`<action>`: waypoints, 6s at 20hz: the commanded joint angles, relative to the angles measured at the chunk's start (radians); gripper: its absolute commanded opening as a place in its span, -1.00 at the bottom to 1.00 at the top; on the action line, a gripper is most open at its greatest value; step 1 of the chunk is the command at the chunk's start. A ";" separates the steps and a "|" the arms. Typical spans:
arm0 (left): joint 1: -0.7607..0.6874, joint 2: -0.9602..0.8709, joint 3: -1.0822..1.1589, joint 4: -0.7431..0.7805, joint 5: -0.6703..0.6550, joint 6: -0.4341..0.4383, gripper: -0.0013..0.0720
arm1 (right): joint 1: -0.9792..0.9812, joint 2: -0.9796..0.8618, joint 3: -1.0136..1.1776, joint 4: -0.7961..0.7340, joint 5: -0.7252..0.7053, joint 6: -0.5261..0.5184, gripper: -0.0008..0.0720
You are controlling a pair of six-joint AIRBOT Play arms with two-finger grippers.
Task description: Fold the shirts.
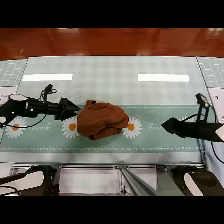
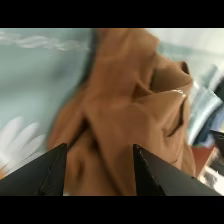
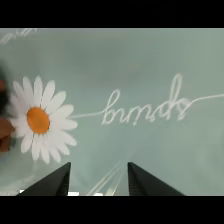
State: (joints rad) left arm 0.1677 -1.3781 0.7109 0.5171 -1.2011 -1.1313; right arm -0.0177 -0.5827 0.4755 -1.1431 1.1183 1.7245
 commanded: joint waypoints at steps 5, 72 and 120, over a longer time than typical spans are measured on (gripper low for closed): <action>-0.276 -0.112 0.112 -0.080 -0.015 0.151 -0.34 | 0.293 -0.159 -0.100 0.132 -0.168 0.073 0.15; -0.236 0.776 0.510 0.292 -0.211 -0.273 -0.89 | 0.190 -0.108 0.945 -0.061 0.540 -0.056 -0.90; -0.124 -0.008 -0.015 -0.062 0.249 -0.090 -0.89 | -0.249 -0.348 0.038 0.134 -0.130 -0.303 0.15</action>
State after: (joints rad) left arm 0.0616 -1.3689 0.6319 0.4690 -0.9264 -1.2572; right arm -0.2665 -0.9310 0.5144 -0.9993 1.0393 1.3926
